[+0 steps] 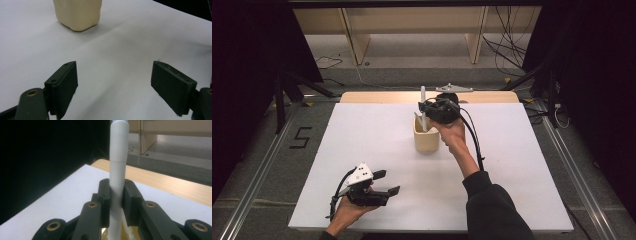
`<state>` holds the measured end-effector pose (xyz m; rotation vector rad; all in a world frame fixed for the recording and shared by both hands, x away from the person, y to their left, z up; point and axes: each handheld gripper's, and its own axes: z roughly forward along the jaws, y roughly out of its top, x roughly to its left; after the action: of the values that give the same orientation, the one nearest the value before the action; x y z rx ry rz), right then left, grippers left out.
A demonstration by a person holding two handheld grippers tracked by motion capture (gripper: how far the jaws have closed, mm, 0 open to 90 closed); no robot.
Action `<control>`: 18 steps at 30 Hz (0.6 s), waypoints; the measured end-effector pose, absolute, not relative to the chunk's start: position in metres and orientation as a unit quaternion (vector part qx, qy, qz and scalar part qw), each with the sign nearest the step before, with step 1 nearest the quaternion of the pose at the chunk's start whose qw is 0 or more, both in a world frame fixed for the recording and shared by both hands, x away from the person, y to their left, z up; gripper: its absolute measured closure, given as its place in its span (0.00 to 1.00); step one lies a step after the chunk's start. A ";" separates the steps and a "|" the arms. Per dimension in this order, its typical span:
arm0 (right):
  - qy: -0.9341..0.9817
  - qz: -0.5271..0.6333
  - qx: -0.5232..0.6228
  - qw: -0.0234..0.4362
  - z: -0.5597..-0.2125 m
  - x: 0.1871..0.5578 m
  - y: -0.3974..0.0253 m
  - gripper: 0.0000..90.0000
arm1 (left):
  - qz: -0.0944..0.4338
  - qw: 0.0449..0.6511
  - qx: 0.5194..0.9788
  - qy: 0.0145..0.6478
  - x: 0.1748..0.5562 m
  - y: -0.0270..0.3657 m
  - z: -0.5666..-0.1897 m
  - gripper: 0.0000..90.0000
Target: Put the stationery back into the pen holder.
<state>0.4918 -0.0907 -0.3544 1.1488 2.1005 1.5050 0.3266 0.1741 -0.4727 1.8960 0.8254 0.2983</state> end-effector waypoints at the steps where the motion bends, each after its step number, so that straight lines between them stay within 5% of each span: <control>1: 0.735 0.522 0.403 0.157 -0.356 0.493 -0.089 0.87 | 0.124 0.503 0.784 0.341 0.326 0.174 -0.473 0.23; 18: 0.749 0.489 0.417 0.159 -0.377 0.502 -0.077 0.87 | 0.128 0.507 0.779 0.345 0.324 0.176 -0.474 0.23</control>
<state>0.5015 -0.0772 -0.3770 1.1908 2.1424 1.3992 0.3241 0.1762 -0.4738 1.8794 0.8319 0.3084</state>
